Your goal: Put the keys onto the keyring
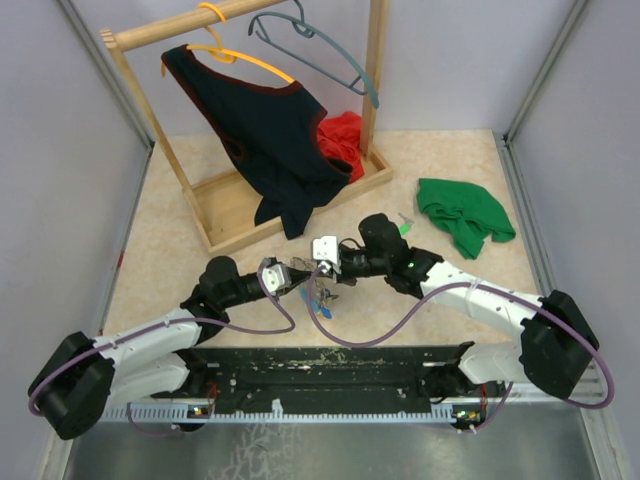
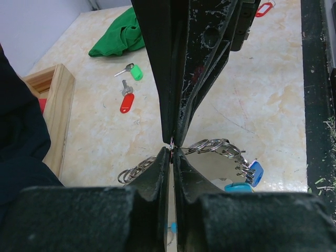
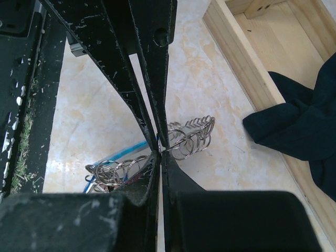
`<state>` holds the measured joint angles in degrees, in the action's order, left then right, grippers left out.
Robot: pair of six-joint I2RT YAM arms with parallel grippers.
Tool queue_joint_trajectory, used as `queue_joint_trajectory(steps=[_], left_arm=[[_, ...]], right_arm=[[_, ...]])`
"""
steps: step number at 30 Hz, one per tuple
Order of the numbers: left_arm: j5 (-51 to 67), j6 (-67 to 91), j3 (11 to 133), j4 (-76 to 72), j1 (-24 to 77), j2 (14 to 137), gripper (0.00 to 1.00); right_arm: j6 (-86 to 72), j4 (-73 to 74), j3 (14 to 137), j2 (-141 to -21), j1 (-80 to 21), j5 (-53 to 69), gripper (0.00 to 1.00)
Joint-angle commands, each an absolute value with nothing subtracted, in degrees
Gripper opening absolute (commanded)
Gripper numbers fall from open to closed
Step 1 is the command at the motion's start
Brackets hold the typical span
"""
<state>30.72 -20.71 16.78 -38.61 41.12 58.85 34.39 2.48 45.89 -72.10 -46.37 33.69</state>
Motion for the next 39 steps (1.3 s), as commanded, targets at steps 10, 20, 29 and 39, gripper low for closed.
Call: queue_joint_trajectory(steps=[10, 20, 29, 39], left_arm=[[29.24, -20.38, 16.91, -43.4, 41.31, 60.59, 0.12], [29.19, -20.94, 16.07, -43.67, 41.31, 59.63, 0.19], [30.21, -21.92, 14.83, -45.18, 41.22, 59.66, 0.21], [32.12, -22.1, 15.03, -45.52, 41.22, 59.94, 0.18]], right_arm=[[32.47, -3.4, 46.8, -69.07, -46.85, 37.11, 0.0], [32.82, -3.65, 45.55, -67.52, -46.43, 35.86, 0.0], [33.57, -2.34, 45.94, -67.35, -46.32, 36.52, 0.0], [33.65, -1.38, 46.77, -68.17, -46.34, 37.72, 0.0]])
